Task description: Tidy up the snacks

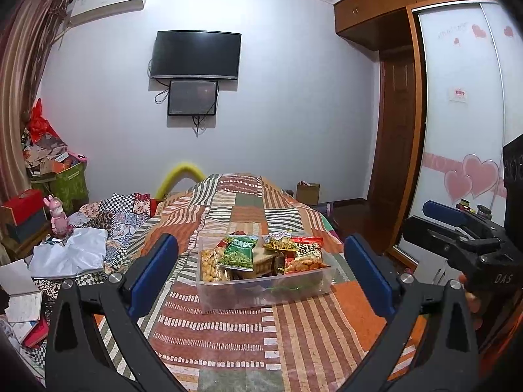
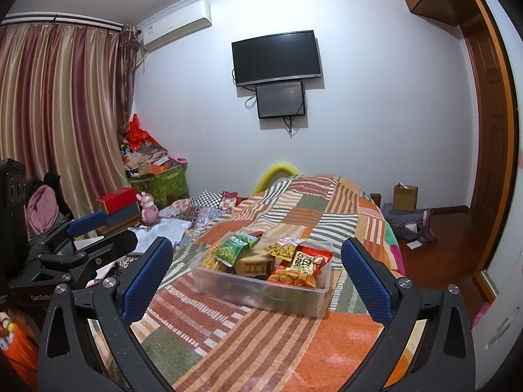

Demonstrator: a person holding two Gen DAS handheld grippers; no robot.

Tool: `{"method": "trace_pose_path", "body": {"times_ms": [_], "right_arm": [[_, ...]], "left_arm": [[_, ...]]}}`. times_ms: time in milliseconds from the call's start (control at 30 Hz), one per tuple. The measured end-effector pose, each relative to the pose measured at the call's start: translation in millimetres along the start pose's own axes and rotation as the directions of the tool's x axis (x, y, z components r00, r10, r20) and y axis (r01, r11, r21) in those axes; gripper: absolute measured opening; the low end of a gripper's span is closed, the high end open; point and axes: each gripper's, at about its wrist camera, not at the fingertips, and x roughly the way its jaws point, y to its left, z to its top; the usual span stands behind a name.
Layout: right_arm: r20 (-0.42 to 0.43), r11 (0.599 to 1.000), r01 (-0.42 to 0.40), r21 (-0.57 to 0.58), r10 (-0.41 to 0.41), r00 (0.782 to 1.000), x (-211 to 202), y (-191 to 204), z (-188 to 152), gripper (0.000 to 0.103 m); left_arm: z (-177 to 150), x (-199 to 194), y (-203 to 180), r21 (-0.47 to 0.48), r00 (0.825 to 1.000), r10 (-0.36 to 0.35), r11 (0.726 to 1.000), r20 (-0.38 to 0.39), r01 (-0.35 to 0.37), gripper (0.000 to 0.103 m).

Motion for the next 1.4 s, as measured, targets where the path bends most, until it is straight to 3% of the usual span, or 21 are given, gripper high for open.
{"method": "trace_pose_path", "body": {"times_ms": [1400], "right_arm": [[0.005, 1.000, 0.002, 0.000, -0.002, 1.000, -4.7, -4.6, 4.3, 0.103]], "left_arm": [[-1.0, -3.5, -2.1, 0.010, 0.999, -0.052, 0.999, -0.010, 0.052, 0.103]]}}
